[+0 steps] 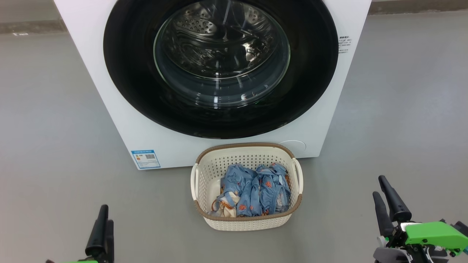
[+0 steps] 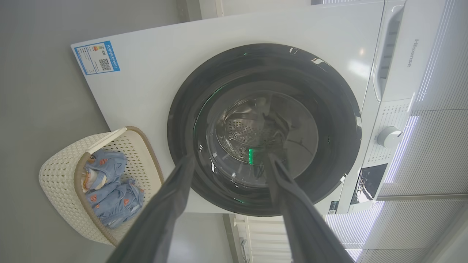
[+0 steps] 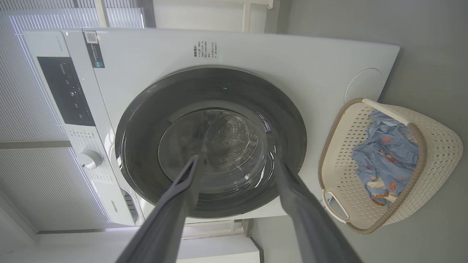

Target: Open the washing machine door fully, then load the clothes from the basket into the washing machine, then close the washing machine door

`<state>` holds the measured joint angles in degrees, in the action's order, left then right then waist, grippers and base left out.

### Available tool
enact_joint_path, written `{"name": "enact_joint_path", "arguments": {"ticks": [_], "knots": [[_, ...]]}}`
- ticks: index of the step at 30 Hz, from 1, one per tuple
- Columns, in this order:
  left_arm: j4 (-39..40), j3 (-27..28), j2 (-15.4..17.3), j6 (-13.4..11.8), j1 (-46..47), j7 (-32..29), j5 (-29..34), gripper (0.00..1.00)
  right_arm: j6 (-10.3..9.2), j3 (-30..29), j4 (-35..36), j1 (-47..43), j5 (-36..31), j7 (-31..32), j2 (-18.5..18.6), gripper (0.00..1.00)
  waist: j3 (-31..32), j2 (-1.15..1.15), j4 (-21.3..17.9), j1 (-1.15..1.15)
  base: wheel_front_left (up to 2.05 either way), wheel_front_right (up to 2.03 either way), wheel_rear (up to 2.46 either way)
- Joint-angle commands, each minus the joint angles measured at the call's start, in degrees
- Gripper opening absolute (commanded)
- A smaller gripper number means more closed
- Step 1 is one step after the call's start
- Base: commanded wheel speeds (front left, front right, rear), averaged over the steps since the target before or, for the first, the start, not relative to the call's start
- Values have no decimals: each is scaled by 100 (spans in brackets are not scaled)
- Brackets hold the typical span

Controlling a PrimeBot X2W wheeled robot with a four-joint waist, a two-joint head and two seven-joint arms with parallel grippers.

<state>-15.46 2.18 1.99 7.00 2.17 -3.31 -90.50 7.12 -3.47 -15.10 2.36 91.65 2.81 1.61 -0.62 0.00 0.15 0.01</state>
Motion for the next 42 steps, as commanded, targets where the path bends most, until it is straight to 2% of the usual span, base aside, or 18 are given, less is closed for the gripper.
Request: {"name": "enact_joint_path", "arguments": {"ticks": [1, 15, 20, 34, 42], "knots": [[184, 49, 78, 12, 245, 32, 28, 100, 10, 47, 186, 301, -65, -24, 73, 100, 1, 0, 0, 0, 0, 0, 0], [325, -316, 304, 17, 394, 406, 544, 100, 14, 550, 383, 485, -501, -365, 357, 100, -39, 0, 4, 0, 0, 0, 0], [308, -478, 417, 19, 476, 534, 968, 100, 15, 763, 414, 578, -783, -487, 487, 100, -77, 0, 11, 0, 0, 0, 0], [361, -547, 369, 25, 607, 774, 2131, 100, 19, 1274, 279, 809, -2075, -726, 696, 100, -112, 0, 2, 0, 0, 0, 0], [311, -572, 369, 28, 668, 909, 3137, 100, 21, 1462, 37, 944, -2971, -861, 726, 100, -120, 0, -11, 0, 0, 0, 0]]}}
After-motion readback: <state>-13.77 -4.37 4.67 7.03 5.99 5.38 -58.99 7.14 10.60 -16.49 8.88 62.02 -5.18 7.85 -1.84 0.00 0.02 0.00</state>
